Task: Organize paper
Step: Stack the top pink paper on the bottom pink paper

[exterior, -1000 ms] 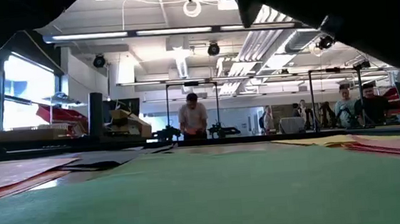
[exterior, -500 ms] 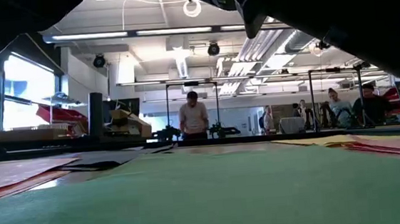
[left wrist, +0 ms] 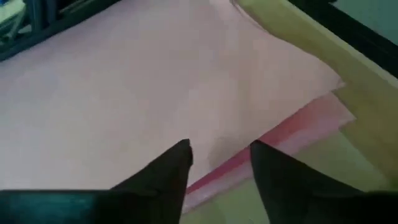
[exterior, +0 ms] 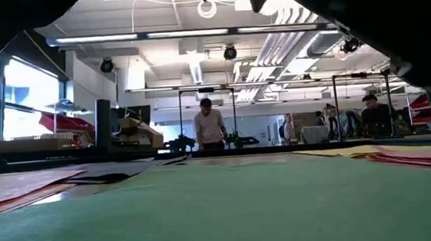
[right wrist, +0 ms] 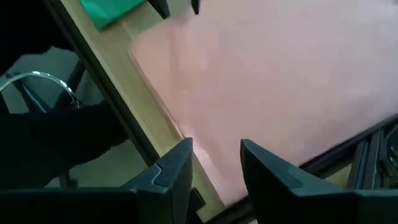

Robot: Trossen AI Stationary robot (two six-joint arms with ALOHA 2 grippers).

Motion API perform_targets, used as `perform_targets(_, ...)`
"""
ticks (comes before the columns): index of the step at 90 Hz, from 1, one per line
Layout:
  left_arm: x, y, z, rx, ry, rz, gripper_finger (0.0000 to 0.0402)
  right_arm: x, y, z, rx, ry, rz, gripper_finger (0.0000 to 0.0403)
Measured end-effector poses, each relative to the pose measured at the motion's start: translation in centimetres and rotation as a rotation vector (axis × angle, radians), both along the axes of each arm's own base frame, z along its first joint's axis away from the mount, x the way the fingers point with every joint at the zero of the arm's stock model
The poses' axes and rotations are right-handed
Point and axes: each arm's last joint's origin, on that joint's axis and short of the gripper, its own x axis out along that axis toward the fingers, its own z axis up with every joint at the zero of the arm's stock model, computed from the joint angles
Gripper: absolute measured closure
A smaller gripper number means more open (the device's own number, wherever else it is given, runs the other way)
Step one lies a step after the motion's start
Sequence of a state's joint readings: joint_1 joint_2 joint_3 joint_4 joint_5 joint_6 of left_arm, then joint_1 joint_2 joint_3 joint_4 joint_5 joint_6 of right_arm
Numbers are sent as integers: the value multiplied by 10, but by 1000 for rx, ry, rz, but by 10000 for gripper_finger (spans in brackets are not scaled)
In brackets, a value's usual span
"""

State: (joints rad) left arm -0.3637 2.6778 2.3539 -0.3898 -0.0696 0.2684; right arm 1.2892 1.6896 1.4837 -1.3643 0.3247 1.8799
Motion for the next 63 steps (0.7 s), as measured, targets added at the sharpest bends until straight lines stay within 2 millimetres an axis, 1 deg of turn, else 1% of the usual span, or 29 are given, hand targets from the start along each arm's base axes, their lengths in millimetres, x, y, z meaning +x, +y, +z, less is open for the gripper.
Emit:
perform_targets(9, -6, 2, 15, 2, 32, -5, 223, 3, 3, -6, -50, -55, 3, 284)
perform_targets(16, -13, 1, 33, -23, 69, 10, 223, 8, 5, -13, -119, -144, -5, 284)
perform_targets(20, -20, -1, 47, -47, 87, 27, 223, 12, 6, -18, -146, -180, -12, 284)
perform_targets(30, -40, -8, 78, -87, 155, 109, 228, 28, 8, -30, -205, -233, -66, 284)
perform_targets(35, -51, -13, 92, -62, 165, 146, 234, 38, 8, -38, -245, -245, -87, 284)
perform_targets(41, -63, -17, 105, -18, 168, 192, 244, 51, 4, -49, -350, -273, -93, 285)
perform_targets(50, -78, -22, 116, 18, 194, 257, 266, 73, 1, -70, -471, -300, -113, 299)
perform_targets(58, -88, -25, 117, 29, 235, 319, 287, 89, -6, -82, -500, -196, -145, 317)
perform_targets(63, -93, -27, 114, 49, 258, 354, 300, 94, -14, -88, -516, -146, -166, 325)
